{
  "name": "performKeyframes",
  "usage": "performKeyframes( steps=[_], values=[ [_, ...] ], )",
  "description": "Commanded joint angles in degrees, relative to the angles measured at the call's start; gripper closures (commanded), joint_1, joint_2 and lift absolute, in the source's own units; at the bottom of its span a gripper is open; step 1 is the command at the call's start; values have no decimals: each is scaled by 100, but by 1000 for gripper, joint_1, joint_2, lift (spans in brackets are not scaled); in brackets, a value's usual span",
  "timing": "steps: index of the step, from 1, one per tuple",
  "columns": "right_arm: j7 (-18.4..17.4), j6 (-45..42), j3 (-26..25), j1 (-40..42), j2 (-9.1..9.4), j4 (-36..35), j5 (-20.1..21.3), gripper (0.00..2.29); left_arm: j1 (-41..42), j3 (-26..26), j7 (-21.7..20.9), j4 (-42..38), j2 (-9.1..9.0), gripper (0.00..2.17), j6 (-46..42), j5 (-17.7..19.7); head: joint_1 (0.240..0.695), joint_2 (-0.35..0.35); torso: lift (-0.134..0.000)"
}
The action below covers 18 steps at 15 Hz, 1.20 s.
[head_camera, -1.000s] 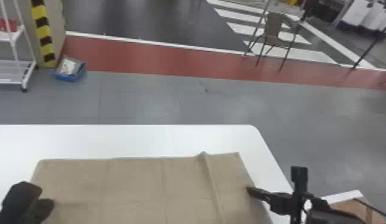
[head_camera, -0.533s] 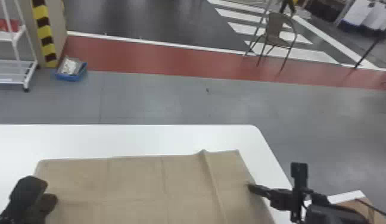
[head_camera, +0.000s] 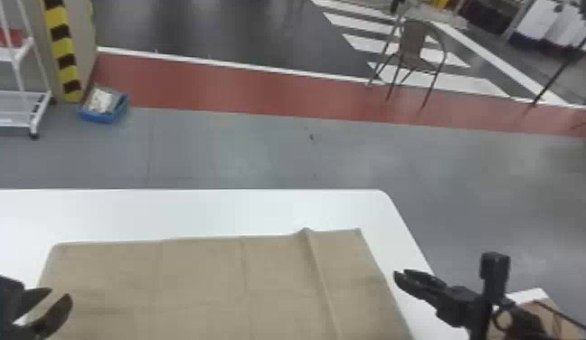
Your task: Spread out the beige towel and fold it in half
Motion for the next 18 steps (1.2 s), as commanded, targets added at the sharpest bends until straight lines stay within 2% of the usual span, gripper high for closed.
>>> performKeyframes(
  steps=[1, 3, 6, 9, 14, 15, 18],
  values=[
    [12, -786, -103, 532, 97, -559, -30, 103, 489, 331, 0, -445, 21, 137, -294, 87, 695, -350, 0],
    [170, -1314, -217, 805, 97, -682, -144, 103, 946, 612, 9, -498, 65, 137, -1437, 104, 695, -350, 0],
    [408, -2650, -296, 1385, 44, -796, 32, 171, 1245, 797, 9, -568, 188, 137, -1331, 122, 695, -350, 0],
    [566, -3757, -253, 1842, 9, -867, 559, 286, 1473, 893, -9, -586, 268, 137, -769, 52, 695, -338, 0],
    [671, -3880, -402, 2044, -131, -823, 717, 289, 1921, 1078, -263, -841, 399, 265, -259, -168, 695, -315, 0],
    [671, -3863, -437, 2044, -193, -779, 717, 289, 2027, 1157, -263, -911, 426, 265, -259, -168, 695, -320, 0],
    [610, -3652, -516, 2035, -263, -744, 735, 289, 2264, 1342, -641, -1131, 426, 414, -101, 52, 695, -347, 0]
  ],
)
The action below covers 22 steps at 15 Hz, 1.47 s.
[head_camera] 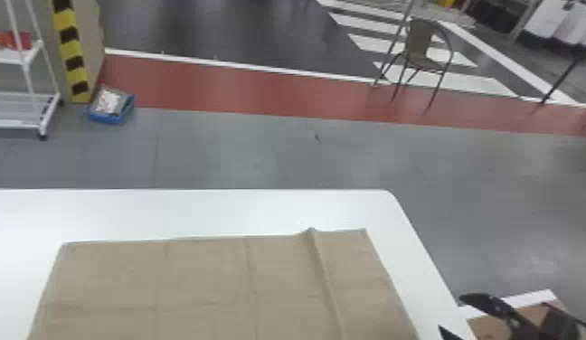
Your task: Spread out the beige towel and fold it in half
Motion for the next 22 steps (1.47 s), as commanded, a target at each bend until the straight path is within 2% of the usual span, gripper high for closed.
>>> performKeyframes(
  steps=[1, 2, 3, 4, 6, 11, 20, 21, 22],
  values=[
    [-33, 89, -67, -14, -41, 48, 8, 289, 132, 128, -266, -196, 2, 414, 311, 275, 695, -350, 0],
    [-33, 106, -67, -31, -49, 92, -1, 289, 150, 260, -451, -214, 2, 417, 399, 636, 695, -350, 0],
    [-33, 106, -58, -40, -41, 136, -1, 289, 141, 268, -521, -214, 2, 468, 469, 803, 695, -350, 0],
    [-41, 106, -40, -58, -49, 189, 8, 289, 132, 233, -539, -205, -25, 623, 469, 855, 695, -350, 0],
    [-50, 106, -32, -66, -41, 224, 17, 289, 53, 233, -627, -152, -42, 633, 469, 1093, 695, -350, 0],
    [-59, 71, -32, -84, -49, 303, 26, 289, -193, -83, -574, 191, -78, 630, 434, 1119, 695, -350, 0],
    [-68, 71, -5, -110, -93, 391, 17, 289, -281, -197, -539, 428, -78, 643, 381, 970, 695, -350, 0],
    [-68, 53, -23, -110, -93, 391, 26, 289, -281, -197, -539, 428, -78, 795, 381, 961, 695, -350, 0],
    [-68, 53, -40, -110, -93, 391, 26, 289, -281, -189, -539, 428, -69, 826, 381, 961, 695, -350, 0]
  ],
)
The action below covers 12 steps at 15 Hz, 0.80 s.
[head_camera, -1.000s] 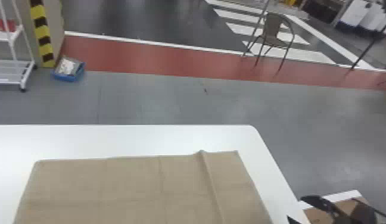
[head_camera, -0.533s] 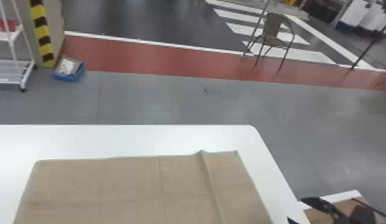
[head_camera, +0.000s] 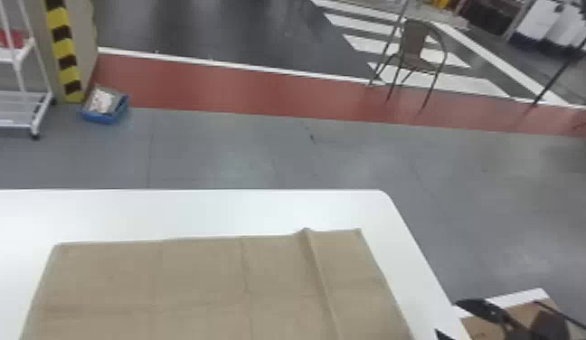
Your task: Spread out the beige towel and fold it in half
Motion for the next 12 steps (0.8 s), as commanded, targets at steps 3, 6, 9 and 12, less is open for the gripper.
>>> performKeyframes(
  steps=[3, 6, 9, 12],
  values=[
    [1, -3, -22, 0, 0, 0, -7, 289, 18, 7, 0, -66, 17, 1271, 0, -13, 695, -350, 0],
    [-281, -38, 40, 0, -44, 97, 239, 289, 98, 51, -26, -251, 26, 1271, 18, 31, 695, -350, 0],
    [-369, -266, 198, 0, -97, 255, 546, 289, 115, 68, -26, -286, 44, 1271, 18, 49, 695, -350, 0],
    [-395, -143, 453, 0, -202, 395, 784, 289, 115, 77, -26, -295, 44, 1271, 18, 40, 695, -350, 0]
  ],
)
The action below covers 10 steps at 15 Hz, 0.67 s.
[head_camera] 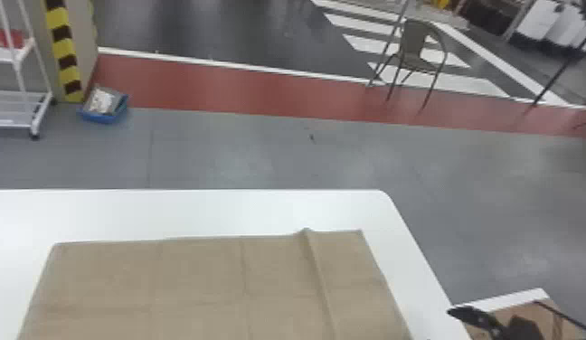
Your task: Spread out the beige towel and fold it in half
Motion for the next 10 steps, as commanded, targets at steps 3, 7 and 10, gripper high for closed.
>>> performKeyframes(
  steps=[3, 7, 10],
  values=[
    [60, 240, 456, -114, -136, 308, 407, 289, -8, 3, 18, 10, 1, 1271, 0, -17, 695, -350, 0],
    [34, 451, 694, -413, -224, 660, 556, 390, -8, 3, 18, 45, 10, 1271, -18, -35, 695, -350, 0],
    [25, 644, 869, -589, -233, 792, 715, 404, -8, 3, 18, 36, 10, 1271, -18, -26, 695, -350, 0]
  ],
)
